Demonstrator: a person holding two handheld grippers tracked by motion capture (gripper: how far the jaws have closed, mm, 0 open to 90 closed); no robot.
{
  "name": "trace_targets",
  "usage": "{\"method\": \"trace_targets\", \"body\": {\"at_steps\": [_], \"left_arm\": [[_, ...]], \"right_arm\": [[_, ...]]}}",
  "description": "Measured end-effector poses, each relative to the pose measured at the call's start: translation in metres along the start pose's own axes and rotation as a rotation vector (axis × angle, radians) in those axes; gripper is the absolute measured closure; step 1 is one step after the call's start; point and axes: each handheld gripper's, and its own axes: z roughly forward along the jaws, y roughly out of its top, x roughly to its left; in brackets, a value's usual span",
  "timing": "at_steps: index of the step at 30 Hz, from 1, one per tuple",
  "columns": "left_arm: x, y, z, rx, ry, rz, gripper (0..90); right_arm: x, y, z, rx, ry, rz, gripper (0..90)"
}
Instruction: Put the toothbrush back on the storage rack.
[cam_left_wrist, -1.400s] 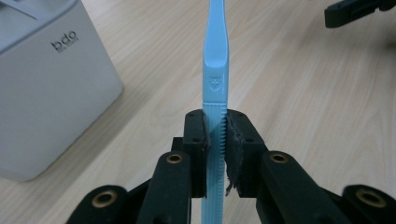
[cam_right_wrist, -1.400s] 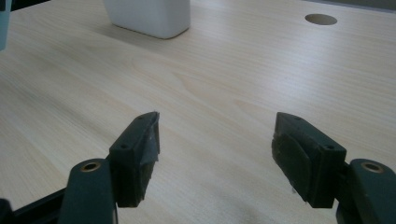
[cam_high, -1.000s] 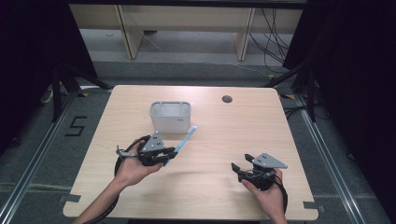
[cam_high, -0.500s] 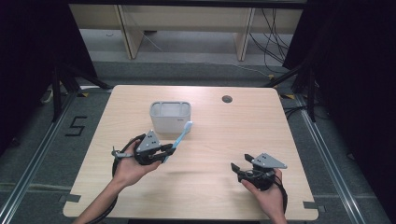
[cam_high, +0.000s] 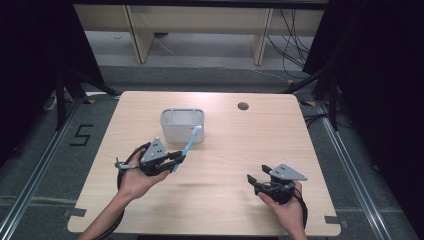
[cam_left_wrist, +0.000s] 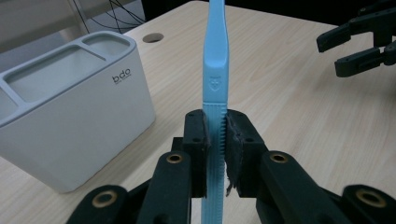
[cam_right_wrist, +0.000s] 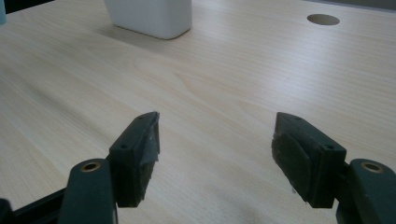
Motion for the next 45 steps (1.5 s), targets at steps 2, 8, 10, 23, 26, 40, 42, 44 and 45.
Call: {"method": "trace_targets", "body": {"at_steps": [2, 8, 10, 23, 26, 40, 42, 44, 45], "left_arm": [[0.0, 0.0, -0.001, -0.017, 0.005, -0.005, 78.8], [0.002, -0.001, -0.003, -0.059, 0.015, -0.017, 78.7], [0.003, -0.001, -0.005, -0.067, 0.025, -0.015, 78.7], [0.008, -0.001, -0.009, -0.124, 0.062, -0.021, 78.7], [0.008, -0.002, -0.01, -0.133, 0.068, -0.025, 78.7], [0.015, -0.005, -0.015, -0.206, 0.126, -0.051, 78.8], [0.017, -0.005, -0.016, -0.211, 0.134, -0.059, 78.8], [0.018, -0.005, -0.017, -0.225, 0.141, -0.067, 78.7], [0.019, -0.006, -0.018, -0.237, 0.148, -0.075, 78.7]], "right_arm": [[0.002, 0.0, -0.001, 0.003, -0.008, 0.017, 33.1], [0.0, 0.0, -0.001, -0.006, -0.016, -0.018, 33.1], [0.0, 0.001, -0.001, -0.012, -0.017, -0.022, 33.2], [0.003, 0.0, -0.002, 0.015, -0.013, 0.007, 33.2], [0.001, 0.0, -0.001, -0.002, -0.014, -0.023, 33.2], [0.003, -0.001, 0.0, -0.004, -0.006, 0.009, 33.2], [0.003, -0.001, 0.0, -0.005, -0.006, 0.011, 33.2], [0.003, -0.001, 0.0, -0.004, -0.006, 0.01, 33.2], [0.003, -0.001, 0.0, -0.004, -0.005, 0.011, 33.2]]}}
